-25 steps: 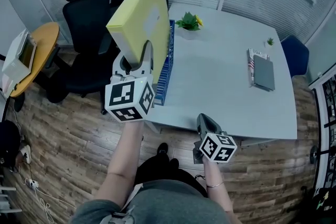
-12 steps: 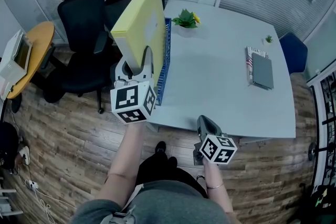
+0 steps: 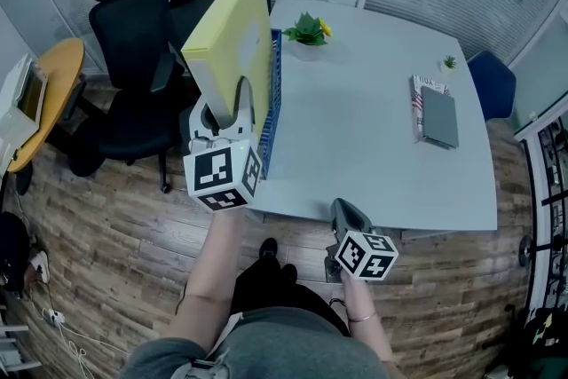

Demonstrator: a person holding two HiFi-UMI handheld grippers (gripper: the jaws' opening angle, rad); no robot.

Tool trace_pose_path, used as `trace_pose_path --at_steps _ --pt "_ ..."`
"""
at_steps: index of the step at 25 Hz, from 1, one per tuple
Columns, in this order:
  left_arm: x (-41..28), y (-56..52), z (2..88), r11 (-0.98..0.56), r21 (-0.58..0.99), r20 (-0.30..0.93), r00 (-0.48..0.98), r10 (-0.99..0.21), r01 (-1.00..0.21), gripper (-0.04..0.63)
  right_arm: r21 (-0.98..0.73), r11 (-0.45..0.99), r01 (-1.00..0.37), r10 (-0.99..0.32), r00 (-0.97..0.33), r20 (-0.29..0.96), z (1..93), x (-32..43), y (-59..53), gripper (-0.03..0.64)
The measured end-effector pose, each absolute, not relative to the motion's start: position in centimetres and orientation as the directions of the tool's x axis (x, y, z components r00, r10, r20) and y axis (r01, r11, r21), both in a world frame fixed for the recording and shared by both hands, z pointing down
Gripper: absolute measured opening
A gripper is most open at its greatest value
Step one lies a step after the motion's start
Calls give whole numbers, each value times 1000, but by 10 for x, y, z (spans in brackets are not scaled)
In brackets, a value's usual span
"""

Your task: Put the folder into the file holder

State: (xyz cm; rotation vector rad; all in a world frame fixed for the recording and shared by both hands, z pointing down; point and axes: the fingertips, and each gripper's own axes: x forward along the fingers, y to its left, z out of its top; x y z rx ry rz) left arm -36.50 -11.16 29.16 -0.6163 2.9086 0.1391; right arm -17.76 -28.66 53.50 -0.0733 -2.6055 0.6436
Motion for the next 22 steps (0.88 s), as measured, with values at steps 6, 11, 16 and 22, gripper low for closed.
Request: trace_pose_path --at_steps 6,11,16,22 --pt "-364 -114 290 915 43 -184 -903 -387 -401 150 -453 889 -64 149 -896 417 536 -177 -288 8" --pt "-361 -114 288 924 13 -188 -909 -372 -381 150 -454 888 -65 148 -896 419 538 -178 -288 8" --pt "-367 -116 293 921 30 -186 -907 -378 -390 150 -456 887 -65 150 -895 420 540 -177 -285 8" --pt "-376 -120 305 928 30 -176 -915 -362 -372 150 -458 886 -74 145 -893 426 540 -174 -287 8"
